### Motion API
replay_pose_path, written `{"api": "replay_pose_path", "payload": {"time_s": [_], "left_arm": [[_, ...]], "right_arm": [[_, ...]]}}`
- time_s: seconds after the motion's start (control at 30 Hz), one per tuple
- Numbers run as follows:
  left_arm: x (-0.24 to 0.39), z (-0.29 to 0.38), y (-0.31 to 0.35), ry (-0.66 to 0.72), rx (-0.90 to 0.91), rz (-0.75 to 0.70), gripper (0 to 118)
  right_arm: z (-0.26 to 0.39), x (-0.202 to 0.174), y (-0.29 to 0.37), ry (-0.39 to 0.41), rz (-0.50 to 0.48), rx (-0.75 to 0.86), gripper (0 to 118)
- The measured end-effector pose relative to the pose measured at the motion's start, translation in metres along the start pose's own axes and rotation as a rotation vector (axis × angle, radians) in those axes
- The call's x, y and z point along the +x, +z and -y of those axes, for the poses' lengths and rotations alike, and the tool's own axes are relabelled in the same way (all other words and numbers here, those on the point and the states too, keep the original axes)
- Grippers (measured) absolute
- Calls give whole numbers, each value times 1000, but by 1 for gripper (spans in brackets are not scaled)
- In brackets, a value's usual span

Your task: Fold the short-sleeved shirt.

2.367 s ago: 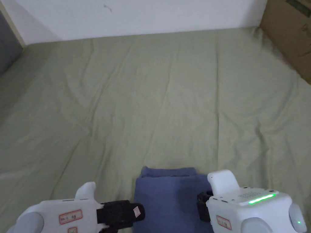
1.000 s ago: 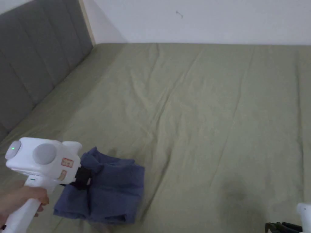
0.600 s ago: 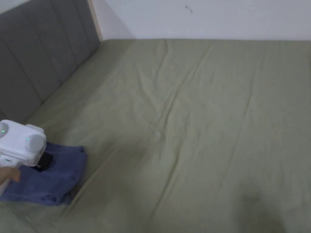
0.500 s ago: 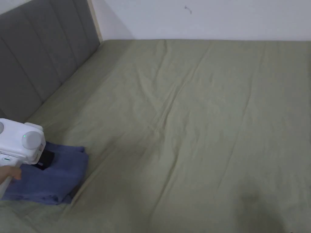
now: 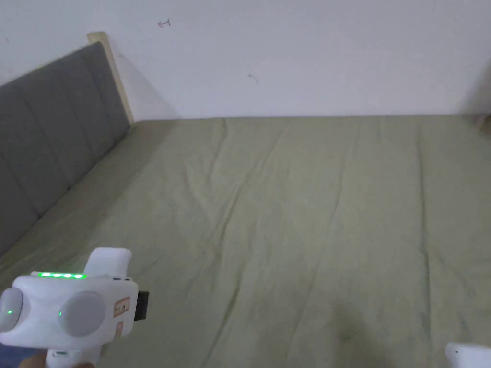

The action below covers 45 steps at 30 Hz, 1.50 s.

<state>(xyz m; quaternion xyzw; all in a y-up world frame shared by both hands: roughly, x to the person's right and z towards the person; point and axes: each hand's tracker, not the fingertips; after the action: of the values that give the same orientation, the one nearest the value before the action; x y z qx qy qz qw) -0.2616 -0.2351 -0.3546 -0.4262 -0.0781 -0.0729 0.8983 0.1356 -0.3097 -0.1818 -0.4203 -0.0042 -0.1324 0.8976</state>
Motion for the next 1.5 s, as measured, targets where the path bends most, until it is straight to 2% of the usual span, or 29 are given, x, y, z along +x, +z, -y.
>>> {"api": "replay_pose_path", "payload": {"time_s": [0.17, 0.4, 0.47, 0.63, 0.8, 1.1, 1.43, 1.5], "left_arm": [[70, 10, 60, -58, 154, 27, 0], [147, 32, 120, -7, 368, 85, 0], [164, 42, 132, -12, 437, 132, 0], [190, 61, 161, 43, 584, 125, 0], [200, 73, 185, -68, 710, 29, 0], [184, 77, 196, -24, 751, 5, 0], [176, 69, 195, 15, 779, -19, 0], [175, 68, 194, 9, 776, -14, 5]], "right_arm": [[-6, -1, 46, 26, 69, 170, 0], [-15, -10, 120, 22, 160, 440, 0], [-15, -13, 136, 32, 183, 499, 0], [-13, -21, 163, 81, 258, 637, 0], [-12, -24, 175, 75, 232, 680, 0], [-8, -36, 177, 130, 254, 727, 0], [-12, -39, 171, 147, 252, 730, 1], [-13, -40, 171, 155, 251, 730, 3]]}}
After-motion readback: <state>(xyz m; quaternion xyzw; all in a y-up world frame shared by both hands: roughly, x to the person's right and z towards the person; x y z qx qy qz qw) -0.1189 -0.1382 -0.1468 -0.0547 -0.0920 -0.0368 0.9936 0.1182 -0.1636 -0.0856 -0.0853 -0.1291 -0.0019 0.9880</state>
